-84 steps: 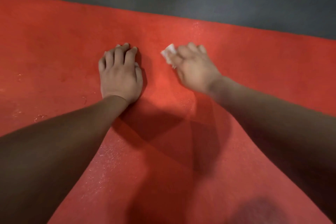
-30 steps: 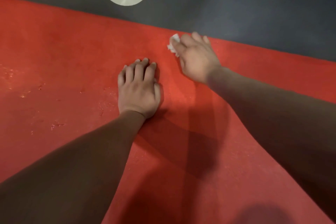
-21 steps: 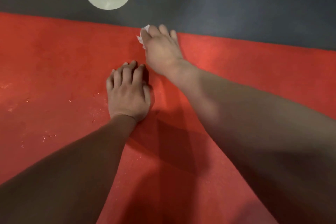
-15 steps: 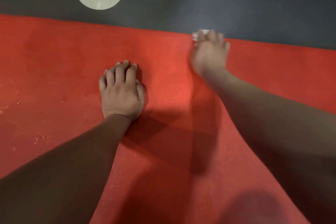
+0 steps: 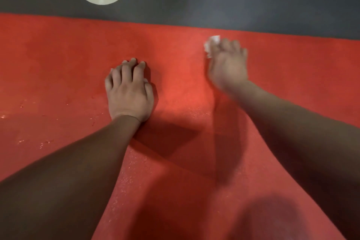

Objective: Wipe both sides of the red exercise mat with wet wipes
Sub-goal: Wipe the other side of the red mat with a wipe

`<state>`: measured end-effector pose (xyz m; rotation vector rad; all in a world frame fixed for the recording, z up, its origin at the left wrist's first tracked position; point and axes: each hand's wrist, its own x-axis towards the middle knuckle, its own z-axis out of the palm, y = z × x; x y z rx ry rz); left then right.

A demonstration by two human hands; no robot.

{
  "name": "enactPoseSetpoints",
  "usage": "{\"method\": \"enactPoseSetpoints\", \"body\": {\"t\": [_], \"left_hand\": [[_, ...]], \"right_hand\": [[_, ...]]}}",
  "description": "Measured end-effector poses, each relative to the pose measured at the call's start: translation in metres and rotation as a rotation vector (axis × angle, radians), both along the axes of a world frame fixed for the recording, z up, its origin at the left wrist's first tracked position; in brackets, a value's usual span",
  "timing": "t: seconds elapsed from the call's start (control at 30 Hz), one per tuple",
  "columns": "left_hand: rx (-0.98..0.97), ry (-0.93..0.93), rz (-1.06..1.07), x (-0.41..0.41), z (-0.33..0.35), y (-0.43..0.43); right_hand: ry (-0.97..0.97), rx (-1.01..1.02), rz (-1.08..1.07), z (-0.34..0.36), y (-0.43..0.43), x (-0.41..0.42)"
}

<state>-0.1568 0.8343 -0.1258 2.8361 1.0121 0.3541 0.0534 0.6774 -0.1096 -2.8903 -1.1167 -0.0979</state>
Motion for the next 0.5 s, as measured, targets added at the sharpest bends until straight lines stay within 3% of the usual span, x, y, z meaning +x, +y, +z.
{"method": "enactPoseSetpoints", "body": {"t": [0.07,0.13,0.3,0.43,0.5], "left_hand": [[0.0,0.005,-0.003,0.0,0.0,0.0],[0.003,-0.001,-0.006,0.0,-0.001,0.001],[0.014,-0.01,-0.01,-0.001,-0.002,0.0],[-0.005,0.003,-0.003,-0.001,-0.001,0.0],[-0.001,0.014,-0.002,0.0,-0.001,0.0]], "right_hand": [[0.047,0.016,-0.236,-0.001,-0.011,0.01],[0.069,0.054,-0.293,-0.001,0.002,-0.008],[0.248,0.088,0.234,0.003,0.029,-0.082],[0.461,0.349,0.177,0.021,0.025,-0.086],[0.474,0.415,0.11,0.024,0.014,-0.09]]}}
